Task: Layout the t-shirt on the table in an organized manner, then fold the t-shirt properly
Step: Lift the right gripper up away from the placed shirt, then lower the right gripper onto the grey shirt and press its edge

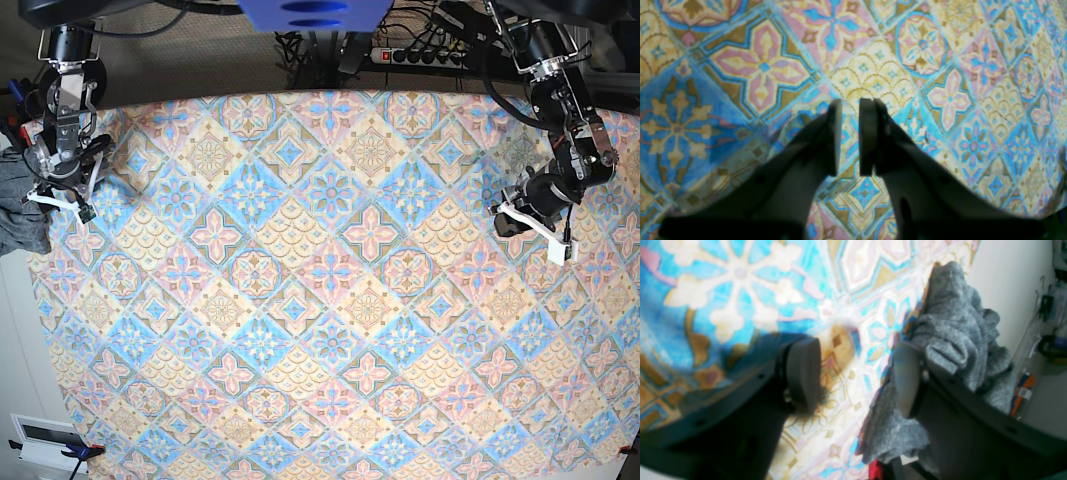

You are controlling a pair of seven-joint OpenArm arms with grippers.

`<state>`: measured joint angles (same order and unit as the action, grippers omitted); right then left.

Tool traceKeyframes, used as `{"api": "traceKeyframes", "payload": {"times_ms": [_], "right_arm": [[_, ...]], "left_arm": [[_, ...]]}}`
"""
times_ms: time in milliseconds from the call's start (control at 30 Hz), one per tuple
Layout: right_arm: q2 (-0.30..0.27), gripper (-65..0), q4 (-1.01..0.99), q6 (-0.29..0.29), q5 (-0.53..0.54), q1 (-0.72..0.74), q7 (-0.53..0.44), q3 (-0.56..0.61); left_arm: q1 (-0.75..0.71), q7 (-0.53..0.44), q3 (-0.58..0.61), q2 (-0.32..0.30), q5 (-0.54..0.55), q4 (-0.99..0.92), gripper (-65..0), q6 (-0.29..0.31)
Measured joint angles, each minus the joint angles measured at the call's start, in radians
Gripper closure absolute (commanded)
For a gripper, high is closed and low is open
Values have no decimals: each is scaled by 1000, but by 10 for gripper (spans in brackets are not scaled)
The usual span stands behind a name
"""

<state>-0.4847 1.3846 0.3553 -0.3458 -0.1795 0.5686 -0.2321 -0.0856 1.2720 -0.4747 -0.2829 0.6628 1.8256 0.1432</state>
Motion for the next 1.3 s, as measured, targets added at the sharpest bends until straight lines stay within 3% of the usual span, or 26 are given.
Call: {"api": "traceKeyframes", "payload": {"times_ms": [133, 267, 467, 733, 867, 1067, 1133, 1200, 1300], "right_arm": [[-6, -351, -2, -1, 7, -3, -8, -1], [-54, -351, -29, 28, 54, -2, -37, 2], [-61, -351, -84, 53, 89, -5, -122, -56], [-75, -350, -104, 57, 117, -8, -144, -69], [-63, -350, -111, -15, 122, -26, -169, -96], [-62, -350, -115, -21, 121, -28, -172, -110], [-60, -350, -140, -135, -34, -24, -3, -140], [-90, -350, -155, -147, -3, -61, -79, -182], [-74, -350, -149, -173, -103, -35, -16, -177]], "left_arm": [[0, 0, 0, 0, 0, 0, -93, 0], [0, 0, 0, 0, 0, 0, -93, 0], [0, 0, 0, 0, 7, 0, -93, 0], [-4, 0, 0, 0, 8, 0, -93, 0], [-4, 0, 0, 0, 7, 0, -93, 0], [-4, 0, -2, 0, 8, 0, -93, 0], [-5, -1, -2, 0, 7, 0, -93, 0], [-2, -1, -2, 0, 0, -2, -93, -1], [-8, 0, -2, 0, 19, 2, -93, 6]]}}
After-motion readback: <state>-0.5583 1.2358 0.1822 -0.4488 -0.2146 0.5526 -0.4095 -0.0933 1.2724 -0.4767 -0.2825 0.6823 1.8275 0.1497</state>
